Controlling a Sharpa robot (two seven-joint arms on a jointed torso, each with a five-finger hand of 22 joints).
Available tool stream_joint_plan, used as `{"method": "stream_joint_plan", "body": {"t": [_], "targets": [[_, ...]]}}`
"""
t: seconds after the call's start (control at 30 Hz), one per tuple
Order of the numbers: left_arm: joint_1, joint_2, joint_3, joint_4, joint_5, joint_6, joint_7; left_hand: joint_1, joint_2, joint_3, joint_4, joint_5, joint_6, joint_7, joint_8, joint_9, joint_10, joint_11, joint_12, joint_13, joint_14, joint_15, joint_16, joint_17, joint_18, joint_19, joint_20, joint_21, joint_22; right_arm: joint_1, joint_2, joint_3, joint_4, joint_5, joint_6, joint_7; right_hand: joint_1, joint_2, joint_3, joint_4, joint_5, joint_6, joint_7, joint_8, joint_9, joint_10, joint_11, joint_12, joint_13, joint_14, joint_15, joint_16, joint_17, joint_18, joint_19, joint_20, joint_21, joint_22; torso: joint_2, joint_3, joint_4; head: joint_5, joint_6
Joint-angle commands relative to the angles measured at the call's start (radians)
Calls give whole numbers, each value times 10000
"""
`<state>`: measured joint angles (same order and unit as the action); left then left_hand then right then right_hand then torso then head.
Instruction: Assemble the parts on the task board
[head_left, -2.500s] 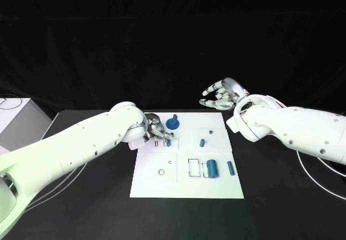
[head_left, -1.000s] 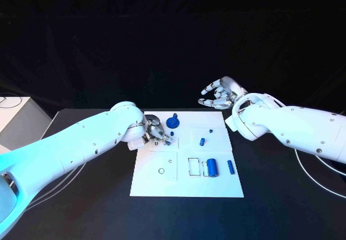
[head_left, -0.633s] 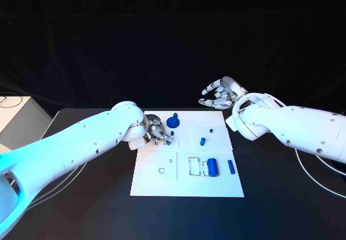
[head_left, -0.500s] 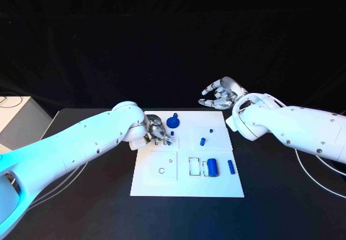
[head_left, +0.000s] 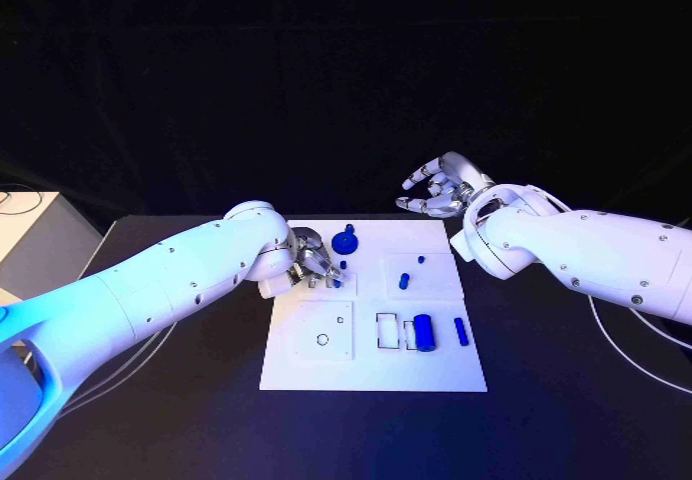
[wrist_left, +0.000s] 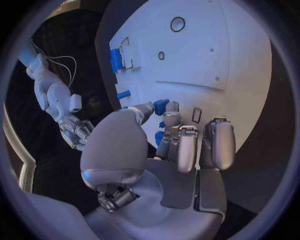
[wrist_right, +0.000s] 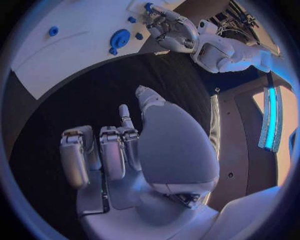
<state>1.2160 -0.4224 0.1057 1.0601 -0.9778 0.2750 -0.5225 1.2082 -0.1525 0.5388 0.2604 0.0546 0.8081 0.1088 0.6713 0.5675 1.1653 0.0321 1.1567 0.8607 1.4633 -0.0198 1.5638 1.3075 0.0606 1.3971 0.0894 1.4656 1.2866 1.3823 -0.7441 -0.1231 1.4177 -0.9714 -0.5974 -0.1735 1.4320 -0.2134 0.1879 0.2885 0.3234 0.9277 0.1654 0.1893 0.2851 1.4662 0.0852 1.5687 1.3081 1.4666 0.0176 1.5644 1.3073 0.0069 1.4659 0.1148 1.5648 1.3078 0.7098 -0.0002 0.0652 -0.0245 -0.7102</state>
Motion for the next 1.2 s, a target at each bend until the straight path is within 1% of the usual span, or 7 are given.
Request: {"method": "stream_joint_plan", "body": {"t": [0.03,0.2,0.4,0.5,0.8,1.03,1.2], "targets": [[-2,30,-24,-6,57,60,40,135,23,182,-68,-5,-2,-73,48,72,25,-37,44,6,1005,-86,2,2474,6,-10,-103,-26,10,-6,-4,4,17,-149,185,-45,-28,-15,-49,-16,33,-35,-3,53,10,1046,-22,21,2627,1042,-79,64,2635,-69,1049,-33,60,2630,-13,2,5,10,-16],[-3,-3,-35,60,146,-49,67,500,73,1974,-998,13,-81,-129,76,497,45,-126,-84,-65,1003,-180,-2,2470,6,-13,-197,-36,12,-11,-6,3,9,-152,236,-54,-35,-16,-56,-15,41,-34,-5,65,15,1046,-24,21,2627,1042,-80,64,2635,-69,1049,-34,60,2630,-18,-4,6,14,-12],[-6,-161,-36,271,341,-264,125,2,106,3553,-2001,410,-170,-43,302,1111,164,-64,-96,-28,1011,-129,4,2488,7,-18,-161,-34,23,-25,-16,2,-9,-151,317,-77,-37,-4,-53,-18,160,-46,-8,93,24,1046,-27,21,2627,1042,-84,64,2635,-69,1049,-36,60,2630,-17,-16,10,18,3],[-7,-247,-29,403,340,-350,145,-232,129,3876,-2215,519,-169,-51,424,1322,218,-64,-33,50,1014,-131,7,2495,9,-21,-155,-30,31,-29,-22,0,-9,-137,357,-99,-72,-12,-73,-5,138,-49,-8,106,29,1046,-27,21,2627,1042,-85,64,2635,-69,1049,-37,60,2630,-24,-16,24,10,4],[-7,-447,-10,683,329,-491,145,-1095,-42,4329,-2718,2170,-96,-155,844,1942,350,-163,115,133,1074,-219,70,2633,10,-14,-233,-2,70,-43,-27,-5,-26,-126,436,-141,-125,-18,-105,5,99,-56,-10,126,36,1046,-28,21,2627,1042,-86,64,2635,-69,1049,-38,60,2630,-30,-11,16,22,34],[-5,-599,-4,802,226,-526,127,-1364,-102,4427,-2908,2799,-13,-224,970,2120,447,-230,158,131,1074,-285,70,2633,-2,30,-291,30,135,-58,-53,-9,-40,-97,479,-176,-125,-18,-105,5,99,-56,-10,126,36,1046,-28,21,2627,1042,-86,64,2635,-69,1049,-38,60,2630,-37,0,31,56,45],[-2,-642,-4,796,-64,-409,103,-1527,-232,4455,-3074,3705,169,-300,1008,2197,620,-306,253,247,1074,-360,70,2633,-22,102,-351,82,240,-67,-64,-12,-53,-55,501,-194,-147,-19,-118,8,83,-60,-11,135,39,1046,-29,21,2627,1042,-86,64,2635,-69,1049,-38,60,2630,-29,-1,27,83,42]]}}
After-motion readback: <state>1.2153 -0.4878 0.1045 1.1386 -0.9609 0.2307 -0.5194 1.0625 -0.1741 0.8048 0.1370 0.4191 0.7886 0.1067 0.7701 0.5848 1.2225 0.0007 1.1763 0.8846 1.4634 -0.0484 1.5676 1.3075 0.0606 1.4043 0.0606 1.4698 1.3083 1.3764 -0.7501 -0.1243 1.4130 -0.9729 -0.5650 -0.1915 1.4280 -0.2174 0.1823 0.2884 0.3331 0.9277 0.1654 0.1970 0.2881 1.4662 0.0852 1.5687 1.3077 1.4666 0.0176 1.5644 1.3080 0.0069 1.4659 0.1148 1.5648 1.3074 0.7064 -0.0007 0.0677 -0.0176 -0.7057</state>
